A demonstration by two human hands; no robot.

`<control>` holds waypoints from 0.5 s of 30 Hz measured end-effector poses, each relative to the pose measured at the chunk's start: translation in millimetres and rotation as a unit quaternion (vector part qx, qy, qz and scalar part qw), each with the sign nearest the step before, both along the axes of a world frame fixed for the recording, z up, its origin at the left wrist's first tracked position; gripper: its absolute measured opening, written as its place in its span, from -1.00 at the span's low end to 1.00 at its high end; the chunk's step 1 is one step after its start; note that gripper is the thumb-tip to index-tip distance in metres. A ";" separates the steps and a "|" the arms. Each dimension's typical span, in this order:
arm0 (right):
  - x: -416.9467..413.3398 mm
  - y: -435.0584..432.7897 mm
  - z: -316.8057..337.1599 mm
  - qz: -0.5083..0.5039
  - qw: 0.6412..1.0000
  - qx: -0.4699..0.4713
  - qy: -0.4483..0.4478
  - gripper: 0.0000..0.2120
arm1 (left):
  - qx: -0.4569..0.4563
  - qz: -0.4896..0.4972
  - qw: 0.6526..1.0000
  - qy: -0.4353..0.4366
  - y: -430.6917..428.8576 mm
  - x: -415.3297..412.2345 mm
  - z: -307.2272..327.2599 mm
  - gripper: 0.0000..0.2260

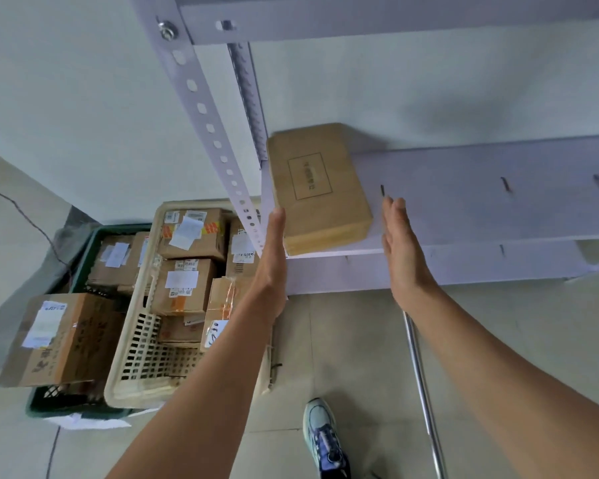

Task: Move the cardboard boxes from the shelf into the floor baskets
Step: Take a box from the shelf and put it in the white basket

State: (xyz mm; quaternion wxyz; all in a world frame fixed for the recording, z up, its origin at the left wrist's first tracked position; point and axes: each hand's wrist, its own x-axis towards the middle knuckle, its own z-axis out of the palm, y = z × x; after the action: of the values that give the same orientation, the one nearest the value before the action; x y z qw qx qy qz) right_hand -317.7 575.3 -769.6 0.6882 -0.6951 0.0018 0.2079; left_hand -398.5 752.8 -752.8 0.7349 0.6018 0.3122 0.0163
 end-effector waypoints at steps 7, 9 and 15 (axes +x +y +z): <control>79.5 18.9 -17.6 -0.011 0.998 -0.056 0.035 0.12 | 0.031 -0.005 0.999 0.027 23.4 79.0 -15.7 -0.05; 99.3 24.9 -21.8 -0.015 0.996 -0.072 0.051 0.13 | 0.031 -0.005 0.999 0.038 26.4 94.4 -21.4 -0.06; 152.3 41.4 -41.5 0.039 0.992 -0.071 0.098 0.00 | -0.023 0.025 0.997 0.070 43.9 135.9 -35.9 -0.10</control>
State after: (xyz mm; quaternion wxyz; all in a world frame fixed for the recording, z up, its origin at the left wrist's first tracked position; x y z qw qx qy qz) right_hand -165.4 616.7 -811.1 0.6254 -0.7179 0.0568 0.3006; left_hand -262.6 796.7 -788.8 0.7243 0.5763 0.3782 -0.0146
